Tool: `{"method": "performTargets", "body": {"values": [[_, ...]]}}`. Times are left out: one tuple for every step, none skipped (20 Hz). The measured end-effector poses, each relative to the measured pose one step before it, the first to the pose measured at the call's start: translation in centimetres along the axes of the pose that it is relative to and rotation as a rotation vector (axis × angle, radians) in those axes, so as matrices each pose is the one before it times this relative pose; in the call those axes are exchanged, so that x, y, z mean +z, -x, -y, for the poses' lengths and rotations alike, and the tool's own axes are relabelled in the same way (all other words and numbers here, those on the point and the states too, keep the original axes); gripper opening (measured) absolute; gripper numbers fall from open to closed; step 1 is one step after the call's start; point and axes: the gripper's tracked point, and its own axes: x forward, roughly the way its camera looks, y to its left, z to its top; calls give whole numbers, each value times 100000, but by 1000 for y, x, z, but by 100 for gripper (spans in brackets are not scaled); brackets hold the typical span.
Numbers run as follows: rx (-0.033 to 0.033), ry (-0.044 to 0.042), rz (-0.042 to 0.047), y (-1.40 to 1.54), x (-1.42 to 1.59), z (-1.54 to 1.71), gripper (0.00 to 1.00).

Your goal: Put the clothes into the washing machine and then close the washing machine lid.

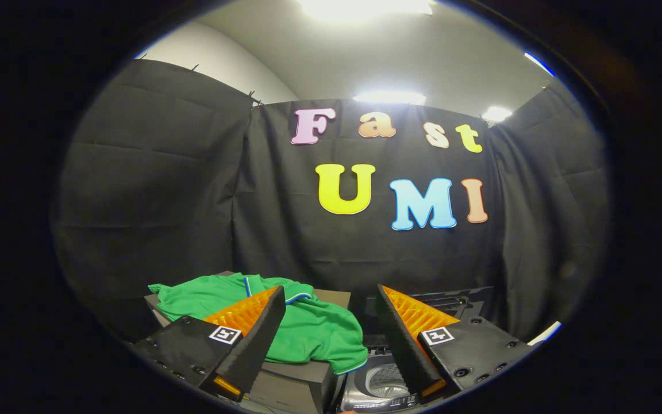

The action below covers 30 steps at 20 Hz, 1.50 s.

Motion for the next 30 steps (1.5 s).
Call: {"method": "performTargets", "body": {"values": [[1137, 38, -231, -423, 128, -736, 98], [1139, 173, -401, -423, -33, -792, 98], [1482, 85, -599, -403, -76, -772, 98], [1423, -9, -621, -503, -56, -892, 98], [1323, 26, -631, -497, -81, -788, 98], [1090, 50, -811, -509, -151, -690, 98], [1156, 15, -1143, -541, -176, -674, 98], [1107, -50, -1160, -539, -265, -854, 98], [969, -56, -1110, -465, -280, -745, 98], [914, 91, -1158, -370, -269, -755, 98], [609, 162, -1481, -591, -262, -598, 98], [253, 59, -1655, -586, -396, -478, 98], [247, -207, -1541, -478, -328, -447, 98], [293, -493, -1330, -435, -373, -550, 98], [20, -525, -1327, -448, -335, -372, 98], [5, -434, -1310, -424, -428, -407, 98], [-267, -132, -1583, -431, -293, -307, 98], [6, 149, -1816, -455, -359, -338, 98], [-254, 130, -1553, -549, -289, -258, 98], [-646, 212, -2078, -475, -506, -174, 98], [-379, -52, -1439, -476, -381, -153, 98], [-96, -2, -1766, -438, -459, -344, 98], [-461, 244, -2099, -498, -386, -186, 98], [-444, 443, -2029, -406, -577, -185, 98], [-339, 556, -2237, -351, -447, -179, 98], [-188, 397, -1608, -292, -513, -175, 98], [-102, 433, -1355, -240, -367, -208, 98], [-150, 675, -1434, -262, -267, -249, 98], [-293, 808, -1200, -177, -318, -85, 98], [-341, 737, -1069, -142, -315, -116, 98]]}}
